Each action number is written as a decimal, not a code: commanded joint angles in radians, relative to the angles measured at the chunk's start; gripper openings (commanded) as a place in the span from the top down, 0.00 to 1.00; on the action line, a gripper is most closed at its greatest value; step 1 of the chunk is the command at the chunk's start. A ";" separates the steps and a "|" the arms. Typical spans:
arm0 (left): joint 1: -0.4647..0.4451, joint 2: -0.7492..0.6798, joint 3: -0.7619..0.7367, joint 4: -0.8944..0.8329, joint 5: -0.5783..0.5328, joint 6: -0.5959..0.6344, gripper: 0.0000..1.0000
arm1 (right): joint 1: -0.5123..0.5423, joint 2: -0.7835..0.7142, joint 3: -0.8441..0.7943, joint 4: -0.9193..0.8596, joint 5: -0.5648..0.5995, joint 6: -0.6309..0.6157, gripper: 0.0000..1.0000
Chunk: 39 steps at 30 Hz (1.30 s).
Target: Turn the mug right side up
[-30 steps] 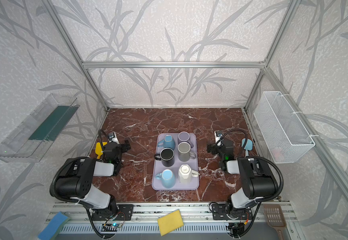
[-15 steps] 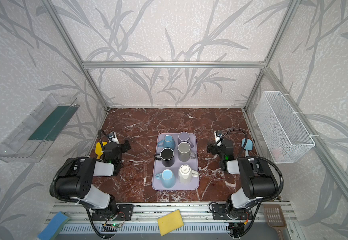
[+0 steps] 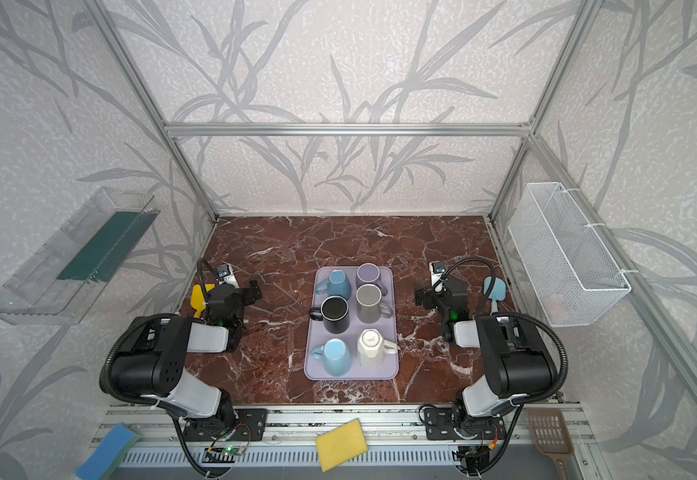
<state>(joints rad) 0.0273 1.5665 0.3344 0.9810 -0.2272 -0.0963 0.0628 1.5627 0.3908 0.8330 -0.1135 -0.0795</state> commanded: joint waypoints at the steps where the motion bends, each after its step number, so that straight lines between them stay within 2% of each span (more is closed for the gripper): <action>1: -0.002 0.001 0.012 0.022 -0.010 0.017 0.01 | -0.003 -0.020 0.020 0.002 0.002 -0.004 0.01; 35: -0.007 -0.001 0.016 0.021 -0.027 0.021 0.01 | -0.004 -0.018 0.020 0.003 0.003 -0.002 0.01; 37: -0.014 -0.038 0.042 -0.071 -0.081 0.006 0.01 | -0.004 -0.019 0.020 0.003 0.003 -0.001 0.01; 39: -0.013 -0.050 0.057 -0.119 -0.069 0.008 0.01 | -0.004 -0.018 0.020 0.003 0.003 -0.001 0.01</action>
<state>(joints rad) 0.0193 1.5513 0.3550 0.9237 -0.2611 -0.0967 0.0628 1.5627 0.3908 0.8330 -0.1135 -0.0792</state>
